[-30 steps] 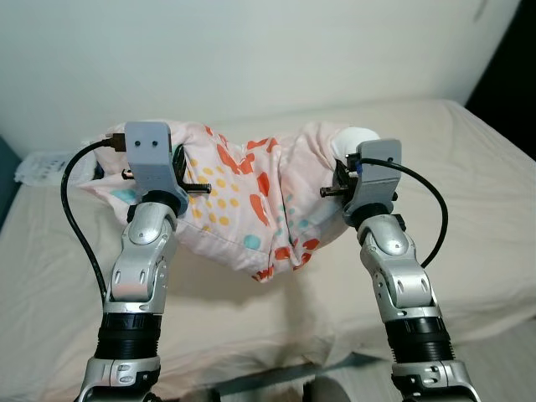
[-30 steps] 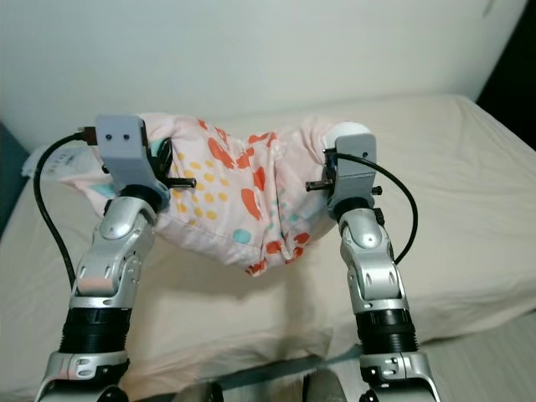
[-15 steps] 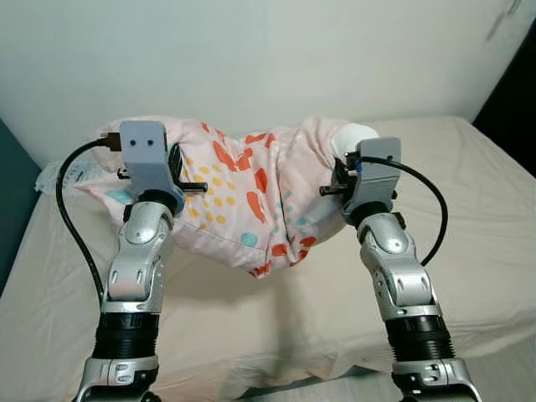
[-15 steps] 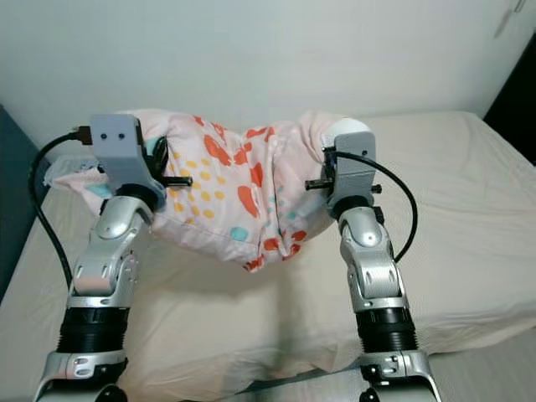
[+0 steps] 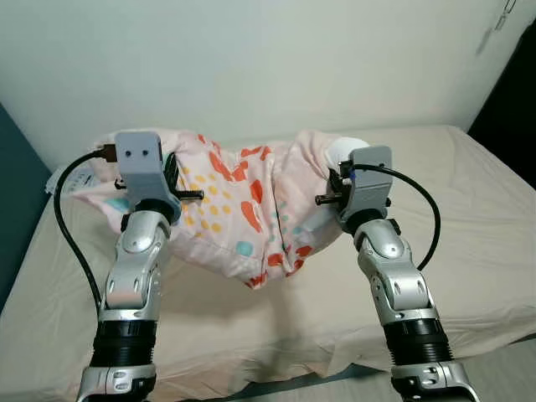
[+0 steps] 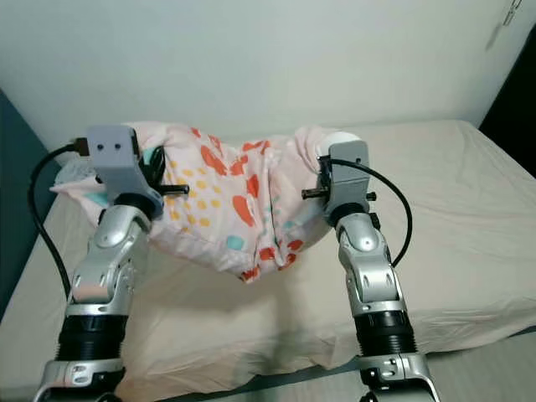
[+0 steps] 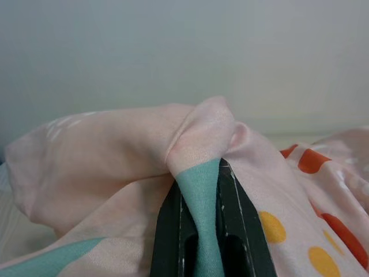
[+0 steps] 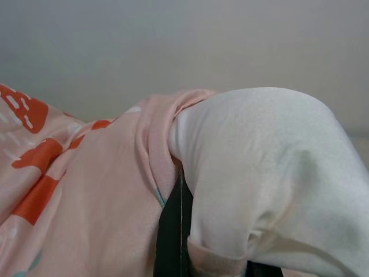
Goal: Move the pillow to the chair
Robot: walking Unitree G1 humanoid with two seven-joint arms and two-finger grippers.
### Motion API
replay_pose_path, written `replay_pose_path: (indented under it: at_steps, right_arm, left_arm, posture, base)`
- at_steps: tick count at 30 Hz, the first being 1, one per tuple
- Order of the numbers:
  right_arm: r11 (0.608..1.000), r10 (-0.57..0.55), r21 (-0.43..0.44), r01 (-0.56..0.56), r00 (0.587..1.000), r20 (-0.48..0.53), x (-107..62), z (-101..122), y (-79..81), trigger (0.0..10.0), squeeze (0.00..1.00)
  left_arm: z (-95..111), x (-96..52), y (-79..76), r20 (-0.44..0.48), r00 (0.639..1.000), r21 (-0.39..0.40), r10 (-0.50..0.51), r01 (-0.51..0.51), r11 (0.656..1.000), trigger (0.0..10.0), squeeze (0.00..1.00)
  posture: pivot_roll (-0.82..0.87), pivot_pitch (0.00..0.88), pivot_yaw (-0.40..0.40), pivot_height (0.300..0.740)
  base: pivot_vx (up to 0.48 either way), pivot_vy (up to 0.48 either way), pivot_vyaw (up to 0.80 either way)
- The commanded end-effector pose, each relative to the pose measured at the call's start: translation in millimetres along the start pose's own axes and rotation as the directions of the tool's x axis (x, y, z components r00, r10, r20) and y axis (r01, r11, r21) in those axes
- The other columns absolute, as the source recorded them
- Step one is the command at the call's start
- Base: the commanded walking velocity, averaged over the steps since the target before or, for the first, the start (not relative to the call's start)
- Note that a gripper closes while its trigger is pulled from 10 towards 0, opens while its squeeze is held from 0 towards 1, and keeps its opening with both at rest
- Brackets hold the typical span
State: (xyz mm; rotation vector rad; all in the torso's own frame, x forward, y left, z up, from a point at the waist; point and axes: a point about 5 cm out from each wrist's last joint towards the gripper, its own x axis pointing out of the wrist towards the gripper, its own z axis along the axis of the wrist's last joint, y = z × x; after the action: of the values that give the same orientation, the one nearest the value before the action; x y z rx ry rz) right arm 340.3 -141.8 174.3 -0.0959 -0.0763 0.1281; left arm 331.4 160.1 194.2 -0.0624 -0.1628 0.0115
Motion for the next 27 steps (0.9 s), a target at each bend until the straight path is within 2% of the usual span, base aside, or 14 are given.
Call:
replay_pose_path:
  at_steps: [1, 11, 17, 21, 27]
  right_arm:
    - [0.999, 0.053, -0.005, -0.053, 0.999, 0.008, 0.4, 2.1, 11.4, 10.0, 0.00]
    - [0.998, 0.061, -0.003, -0.061, 0.998, 0.006, 0.7, 1.2, 12.0, 10.0, 0.00]
    - [0.998, 0.063, -0.008, -0.063, 0.998, -0.002, -0.9, -3.0, 12.4, 10.0, 0.00]
    - [0.998, 0.061, -0.006, -0.061, 0.998, -0.016, -2.2, -7.8, 11.9, 10.0, 0.00]
    - [0.998, 0.061, 0.021, -0.061, 0.998, -0.033, -2.9, -8.7, 11.1, 10.0, 0.00]
  left_arm:
    - [5.1, -0.4, -2.6, 0.036, 0.999, -0.014, -0.012, 0.012, 1.000, 10.0, 0.00]
    - [4.0, -0.2, -4.5, 0.037, 0.999, -0.016, -0.016, 0.016, 1.000, 10.0, 0.00]
    - [-1.1, -1.3, -5.5, 0.021, 0.999, -0.011, -0.025, 0.025, 1.000, 10.0, 0.00]
    - [-9.8, -1.3, -7.1, -0.024, 0.999, 0.009, -0.041, 0.041, 0.999, 10.0, 0.00]
    - [-10.2, -1.1, -8.2, -0.027, 0.999, 0.004, -0.041, 0.041, 0.999, 10.0, 0.00]
  posture:
    - [0.02, 0.069, 0.006, 0.740]
    - [0.02, 0.061, 0.008, 0.740]
    - [0.02, 0.059, 0.008, 0.740]
    - [0.02, 0.056, 0.009, 0.740]
    - [0.02, 0.061, 0.010, 0.740]
  base:
    - [0.000, 0.000, 0.00]
    - [0.000, 0.000, 0.00]
    - [0.000, 0.000, 0.00]
    - [0.000, 0.000, 0.00]
    - [0.000, 0.000, 0.00]
